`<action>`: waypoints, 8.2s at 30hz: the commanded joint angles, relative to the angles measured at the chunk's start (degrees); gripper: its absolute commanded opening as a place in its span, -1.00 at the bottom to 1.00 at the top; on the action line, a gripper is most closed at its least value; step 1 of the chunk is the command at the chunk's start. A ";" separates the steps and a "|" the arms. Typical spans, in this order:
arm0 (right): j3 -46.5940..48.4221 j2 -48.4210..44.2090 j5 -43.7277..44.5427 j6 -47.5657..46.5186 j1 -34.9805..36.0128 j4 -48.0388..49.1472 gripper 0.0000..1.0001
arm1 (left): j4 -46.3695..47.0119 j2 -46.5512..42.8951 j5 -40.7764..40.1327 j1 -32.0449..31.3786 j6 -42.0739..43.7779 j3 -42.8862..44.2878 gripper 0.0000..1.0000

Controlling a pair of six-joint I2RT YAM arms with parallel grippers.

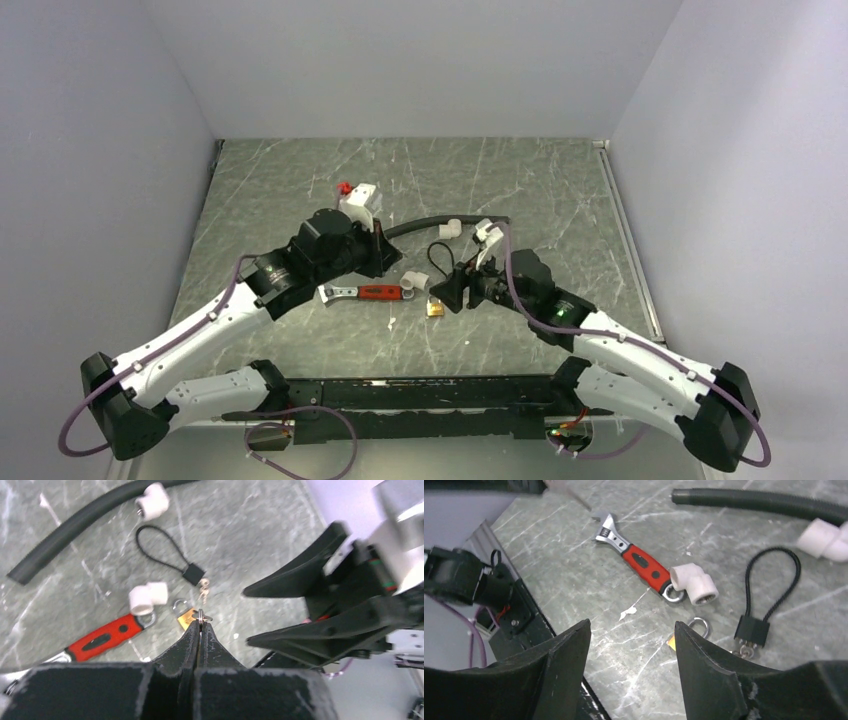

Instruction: Unlock with the key

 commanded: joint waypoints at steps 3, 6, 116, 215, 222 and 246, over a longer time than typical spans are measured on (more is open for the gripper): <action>-4.50 0.37 -4.94 -15.95 3.70 19.83 0.16 | 0.98 0.39 8.32 0.25 -4.38 6.46 -1.00; -7.63 0.65 4.30 -24.32 9.80 30.34 0.15 | 1.17 0.96 10.29 0.25 -5.41 8.14 -1.00; 36.32 22.92 -28.60 -13.22 14.10 -46.92 -1.00 | 52.22 -17.41 50.41 0.17 -0.19 -34.47 -0.13; 37.31 54.51 24.34 24.69 8.41 -38.07 0.13 | 11.80 -40.99 7.12 -2.64 1.00 -32.98 -1.00; 33.78 53.06 22.47 26.63 8.65 -37.56 0.07 | 10.49 -42.10 6.84 -2.59 1.08 -32.92 -1.00; 34.56 52.77 20.91 24.37 5.99 -37.83 0.10 | 11.23 -43.27 7.51 -2.59 -0.05 -34.10 -1.00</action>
